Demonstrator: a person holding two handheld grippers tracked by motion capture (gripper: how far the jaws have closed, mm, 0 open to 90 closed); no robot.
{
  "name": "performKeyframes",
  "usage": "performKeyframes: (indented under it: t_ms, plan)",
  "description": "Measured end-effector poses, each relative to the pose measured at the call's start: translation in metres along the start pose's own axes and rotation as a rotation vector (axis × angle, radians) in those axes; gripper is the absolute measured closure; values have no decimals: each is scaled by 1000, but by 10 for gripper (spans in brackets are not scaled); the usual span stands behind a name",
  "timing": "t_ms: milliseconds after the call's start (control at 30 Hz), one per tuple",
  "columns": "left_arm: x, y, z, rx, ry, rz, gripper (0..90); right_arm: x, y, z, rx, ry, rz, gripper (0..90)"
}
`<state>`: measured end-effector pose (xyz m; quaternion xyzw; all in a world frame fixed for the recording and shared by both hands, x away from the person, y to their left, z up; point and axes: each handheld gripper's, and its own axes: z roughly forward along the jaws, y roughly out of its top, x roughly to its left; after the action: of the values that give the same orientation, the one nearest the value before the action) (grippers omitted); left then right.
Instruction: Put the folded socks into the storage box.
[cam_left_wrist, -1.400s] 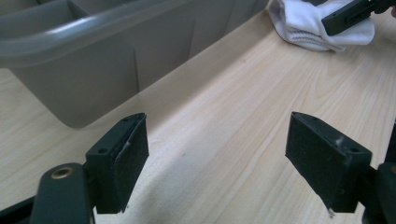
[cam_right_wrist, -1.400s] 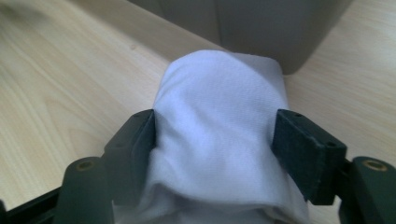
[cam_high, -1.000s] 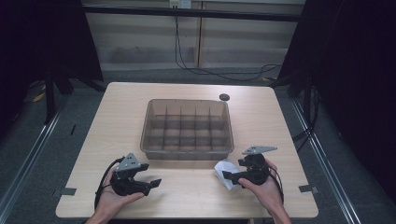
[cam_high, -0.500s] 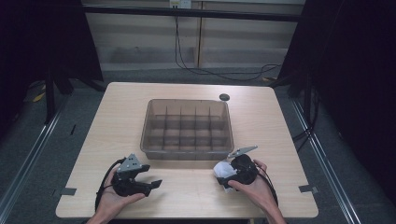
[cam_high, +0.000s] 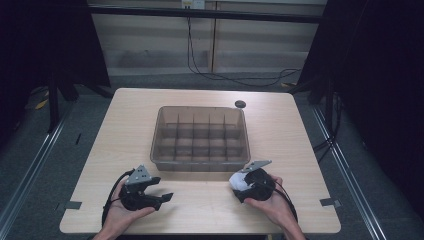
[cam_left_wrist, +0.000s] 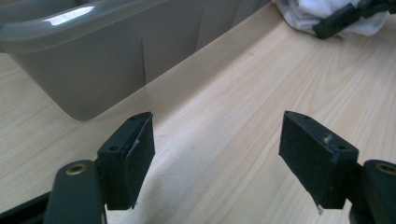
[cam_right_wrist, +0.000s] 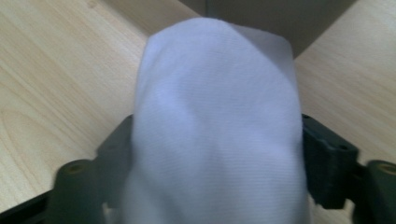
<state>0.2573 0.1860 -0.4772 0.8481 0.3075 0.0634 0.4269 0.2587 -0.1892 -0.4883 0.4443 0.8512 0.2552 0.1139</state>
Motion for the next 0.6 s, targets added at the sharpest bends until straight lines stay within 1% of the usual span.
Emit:
performKeyframes:
  t_ms: [67,100,133,233,400,533,600]
  plan:
    - [1,0,1,1,-1,1,266,0,0,-1,0,-2,4,289]
    - [1,0,1,4,0,3,267,0,0,-1,5,-5,9,310]
    - [1,0,1,5,-3,-4,268,0,1,-1,6,-12,10,339]
    - [3,-1,2,6,-3,-10,268,-1,1,-3,5,-15,20,411]
    - [5,-3,2,7,1,-13,270,-1,3,-4,20,-11,14,467]
    - [6,-3,0,3,6,-15,272,0,2,-4,7,-17,29,511]
    - [7,-3,-1,-1,6,-21,271,-2,0,-5,-9,-14,40,530]
